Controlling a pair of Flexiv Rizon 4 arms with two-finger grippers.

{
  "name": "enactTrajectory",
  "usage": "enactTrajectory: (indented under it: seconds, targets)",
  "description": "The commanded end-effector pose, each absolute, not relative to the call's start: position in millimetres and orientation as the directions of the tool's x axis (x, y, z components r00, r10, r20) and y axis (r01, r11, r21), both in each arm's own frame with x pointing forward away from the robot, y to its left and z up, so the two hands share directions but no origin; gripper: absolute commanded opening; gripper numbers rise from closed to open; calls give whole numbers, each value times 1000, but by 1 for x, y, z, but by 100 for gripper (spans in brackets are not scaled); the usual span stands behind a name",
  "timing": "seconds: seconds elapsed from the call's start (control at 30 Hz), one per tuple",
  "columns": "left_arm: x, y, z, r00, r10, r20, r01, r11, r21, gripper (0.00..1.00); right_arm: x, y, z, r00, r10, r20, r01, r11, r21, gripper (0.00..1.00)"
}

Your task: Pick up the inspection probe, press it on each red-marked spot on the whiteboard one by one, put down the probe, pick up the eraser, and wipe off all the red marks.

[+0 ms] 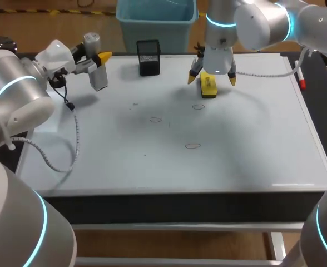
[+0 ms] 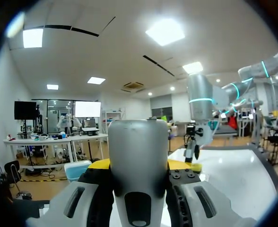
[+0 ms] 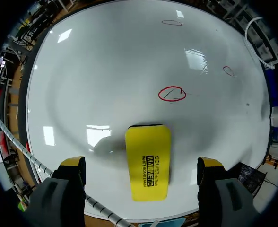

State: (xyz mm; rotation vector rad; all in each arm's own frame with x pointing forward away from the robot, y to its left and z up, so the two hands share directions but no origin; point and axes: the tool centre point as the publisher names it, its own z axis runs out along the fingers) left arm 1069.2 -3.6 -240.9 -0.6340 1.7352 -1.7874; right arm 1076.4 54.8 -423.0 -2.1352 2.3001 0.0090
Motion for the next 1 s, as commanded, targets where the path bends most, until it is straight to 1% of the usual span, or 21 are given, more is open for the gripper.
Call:
enactTrajectory:
  seconds: [0.03, 0.2, 0.23, 0.27, 0.33, 0.37, 0.4, 0.43, 0.47, 0.5, 0.53, 0.57, 0.6, 0.77, 1.0]
  targets:
    - [1069, -6, -240, -724, -688, -50, 71, -2, -997, 0, 1082, 59, -425, -66, -998, 7, -998, 66, 8, 100]
    - [1069, -6, -240, -724, -688, -50, 71, -2, -997, 0, 1085, 62, -426, -68, -998, 7, -998, 68, 8, 100]
    - [1069, -6, -240, -724, -688, -50, 71, -2, -997, 0, 1085, 62, -426, -69, -998, 7, -998, 69, 9, 98]
    - [1069, -6, -240, -724, -688, -50, 71, -2, -997, 0, 1085, 62, -426, -71, -997, 5, -997, 71, 10, 89]
    - [1069, -6, -240, -724, -688, -50, 71, -2, -997, 0, 1085, 62, -426, -72, -997, 4, -997, 72, 12, 78]
    - [1069, -6, -240, -724, -688, -50, 71, -2, -997, 0, 1085, 62, -426, -72, -997, 4, -997, 72, 12, 71]
    - [1069, -6, -240, -724, -688, -50, 71, -2, -997, 0, 1084, 61, -426, -73, -997, 5, -997, 73, 14, 53]
    - [1069, -6, -240, -724, -688, -50, 71, -2, -997, 0, 1084, 61, -427, -74, -997, 5, -997, 74, 15, 46]
    - [1069, -6, -240, -724, -688, -50, 71, -2, -997, 0, 1084, 61, -427, -75, -997, 5, -997, 75, 16, 44]
    - [1069, -6, -240, -724, -688, -50, 71, -2, -997, 0, 1084, 60, -427, -75, -997, 6, -997, 76, 17, 38]
    - [1069, -6, -240, -724, -688, -50, 71, -2, -997, 0, 1083, 60, -427, -75, -997, 7, -997, 75, 17, 25]
    - [1069, -6, -240, -724, -688, -50, 71, -2, -997, 0, 1082, 59, -426, -74, -997, 6, -997, 74, 16, 3]
    - [1069, -6, -240, -724, -688, -50, 71, -2, -997, 0, 1082, 59, -425, -73, -997, 4, -997, 73, 15, 0]
    - [1069, -6, -240, -724, -688, -50, 71, -2, -997, 0, 1084, 50, -422, -93, -996, 14, -996, 93, 4, 0]
    - [1069, -6, -240, -724, -688, -50, 71, -2, -997, 0, 1095, 27, -401, -170, -985, 5, -985, 170, -20, 0]
